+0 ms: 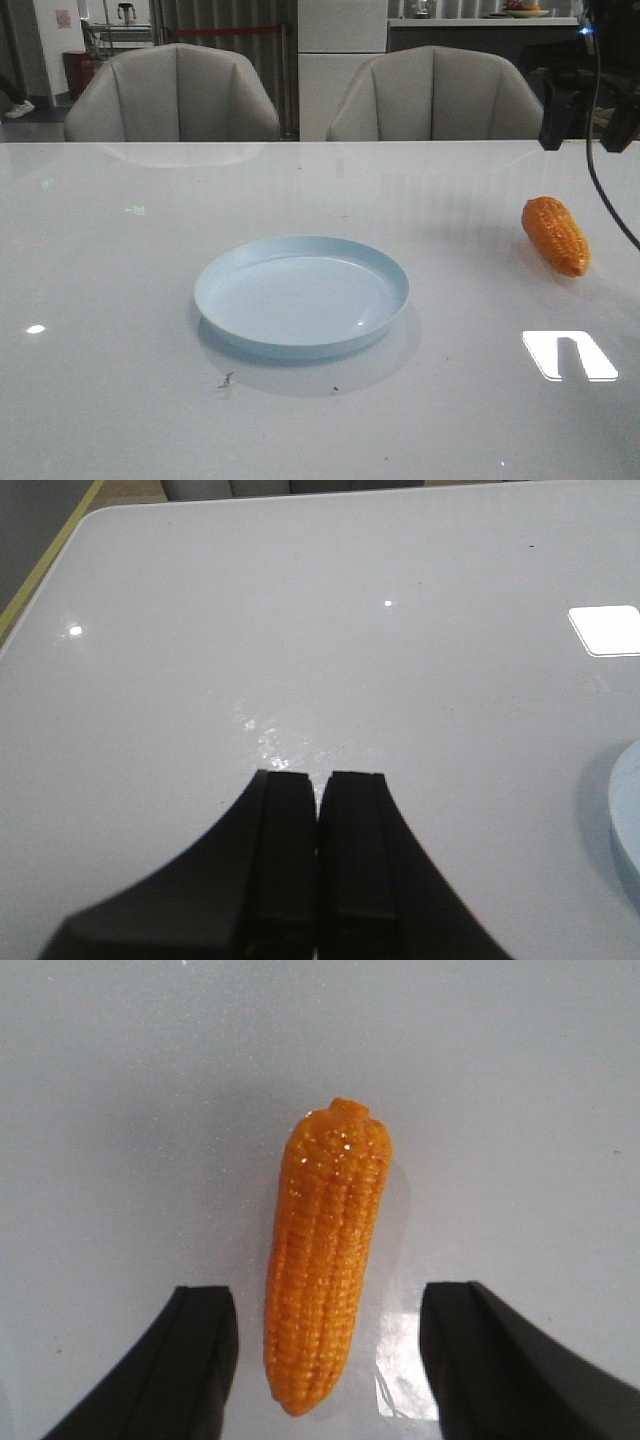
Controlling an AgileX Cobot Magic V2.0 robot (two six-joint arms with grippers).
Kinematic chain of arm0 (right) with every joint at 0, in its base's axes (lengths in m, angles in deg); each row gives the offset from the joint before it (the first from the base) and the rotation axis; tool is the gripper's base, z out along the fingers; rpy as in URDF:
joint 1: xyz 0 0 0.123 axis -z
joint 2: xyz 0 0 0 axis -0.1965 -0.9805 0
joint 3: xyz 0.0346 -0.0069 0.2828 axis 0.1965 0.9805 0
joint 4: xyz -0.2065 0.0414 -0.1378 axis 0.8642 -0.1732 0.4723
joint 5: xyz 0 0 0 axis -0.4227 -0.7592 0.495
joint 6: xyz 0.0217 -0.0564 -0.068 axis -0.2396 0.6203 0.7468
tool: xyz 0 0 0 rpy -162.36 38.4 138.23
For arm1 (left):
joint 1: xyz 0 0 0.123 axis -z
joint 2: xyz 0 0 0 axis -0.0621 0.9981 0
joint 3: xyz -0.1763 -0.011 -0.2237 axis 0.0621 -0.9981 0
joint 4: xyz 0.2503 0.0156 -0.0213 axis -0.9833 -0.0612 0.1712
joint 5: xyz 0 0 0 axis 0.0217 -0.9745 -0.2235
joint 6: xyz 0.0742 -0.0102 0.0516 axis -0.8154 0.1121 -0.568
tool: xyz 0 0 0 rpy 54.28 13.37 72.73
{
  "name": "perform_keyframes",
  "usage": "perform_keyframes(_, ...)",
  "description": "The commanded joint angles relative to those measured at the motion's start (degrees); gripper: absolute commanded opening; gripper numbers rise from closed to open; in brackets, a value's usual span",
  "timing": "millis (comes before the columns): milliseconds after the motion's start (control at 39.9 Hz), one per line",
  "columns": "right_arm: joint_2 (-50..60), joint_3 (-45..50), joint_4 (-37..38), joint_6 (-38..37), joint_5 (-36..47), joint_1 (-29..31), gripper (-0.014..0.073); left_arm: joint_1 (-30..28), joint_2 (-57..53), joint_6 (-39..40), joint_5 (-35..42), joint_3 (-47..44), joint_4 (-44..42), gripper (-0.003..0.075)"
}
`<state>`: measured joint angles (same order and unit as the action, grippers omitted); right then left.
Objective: Place corn on plate with both arms
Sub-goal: 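Lower the right gripper around the orange corn cob and close, then lift the corn cob and carry it over the plate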
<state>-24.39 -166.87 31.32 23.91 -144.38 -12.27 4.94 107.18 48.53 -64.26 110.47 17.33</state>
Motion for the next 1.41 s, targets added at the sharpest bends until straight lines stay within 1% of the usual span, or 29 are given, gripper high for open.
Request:
perform_keyframes(0,-0.92,-5.44,0.54,-0.69,-1.62,0.09,0.0506,-0.09,-0.54,0.73,4.52,1.67,0.64,0.0090)
perform_keyframes(176,-5.94,-8.72,0.54,-1.08,-4.34,0.09,0.0506,-0.09,-0.54,0.73,4.62,1.67,0.64,0.0090)
perform_keyframes(627,-10.79,-8.71,0.54,-2.14,-2.90,0.09,0.0506,-0.09,-0.54,0.73,4.73,1.67,0.41,0.0090)
perform_keyframes(753,-10.79,-8.71,0.54,-2.14,-2.57,0.09,0.0458,-0.09,-0.54,0.73,4.74,1.67,0.41,0.0090)
perform_keyframes(978,-10.79,-8.71,0.54,-2.14,-2.03,0.09,0.0267,-0.09,-0.54,0.73,4.74,1.67,0.41,0.0090)
perform_keyframes(1129,-10.79,-10.23,0.48,-1.79,-1.32,-0.25,0.0258,-0.09,-0.54,0.73,4.91,1.67,0.41,0.0090)
perform_keyframes(1280,-10.79,-16.96,0.43,2.32,-2.10,-2.42,0.0258,-0.09,-0.54,0.73,4.95,1.67,0.41,0.0090)
perform_keyframes(1380,-10.79,-22.78,-0.40,4.11,-4.15,-5.15,0.0258,-0.09,-0.54,0.73,4.95,1.67,0.41,0.0090)
